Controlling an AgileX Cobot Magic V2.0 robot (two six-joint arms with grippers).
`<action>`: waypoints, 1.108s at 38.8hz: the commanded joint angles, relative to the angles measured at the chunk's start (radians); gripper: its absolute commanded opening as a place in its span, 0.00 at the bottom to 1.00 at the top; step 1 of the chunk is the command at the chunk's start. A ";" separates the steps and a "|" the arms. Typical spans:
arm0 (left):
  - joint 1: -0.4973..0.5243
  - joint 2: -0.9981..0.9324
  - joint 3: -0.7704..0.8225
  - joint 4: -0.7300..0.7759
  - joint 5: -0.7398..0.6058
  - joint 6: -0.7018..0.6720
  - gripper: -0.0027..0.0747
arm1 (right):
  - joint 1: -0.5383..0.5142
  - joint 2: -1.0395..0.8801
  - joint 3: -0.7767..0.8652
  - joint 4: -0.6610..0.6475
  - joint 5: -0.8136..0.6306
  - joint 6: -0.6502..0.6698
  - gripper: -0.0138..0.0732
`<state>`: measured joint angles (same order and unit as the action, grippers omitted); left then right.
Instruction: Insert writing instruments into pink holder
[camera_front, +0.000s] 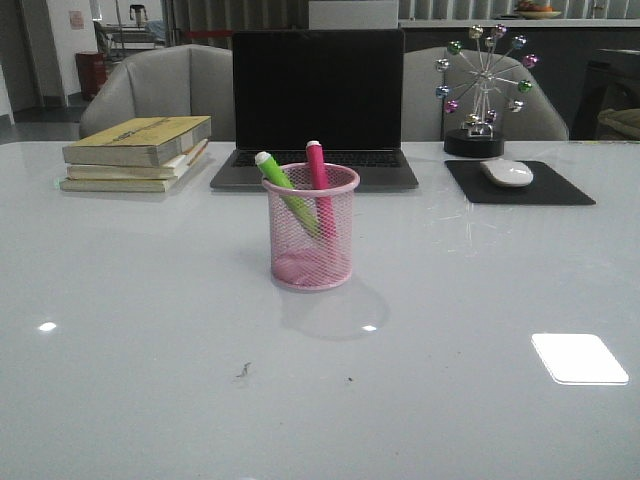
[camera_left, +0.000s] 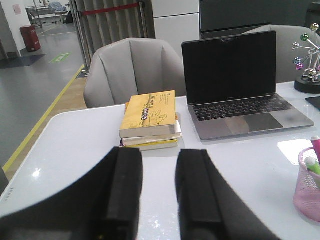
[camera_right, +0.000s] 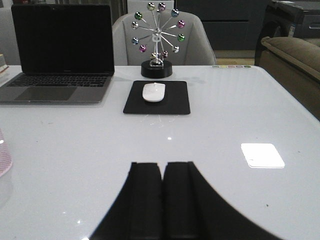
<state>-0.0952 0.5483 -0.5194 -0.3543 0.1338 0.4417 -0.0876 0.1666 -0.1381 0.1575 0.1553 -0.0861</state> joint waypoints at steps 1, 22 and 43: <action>0.003 -0.002 -0.029 -0.007 -0.078 -0.003 0.37 | 0.009 -0.008 -0.011 -0.118 -0.089 0.112 0.19; 0.003 -0.002 -0.029 -0.007 -0.078 -0.003 0.37 | 0.059 -0.194 0.169 -0.120 -0.067 0.146 0.19; 0.003 -0.002 -0.029 -0.007 -0.078 -0.003 0.37 | 0.059 -0.196 0.169 -0.119 -0.065 0.143 0.19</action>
<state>-0.0952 0.5483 -0.5194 -0.3543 0.1338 0.4417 -0.0285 -0.0098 0.0295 0.0387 0.1663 0.0601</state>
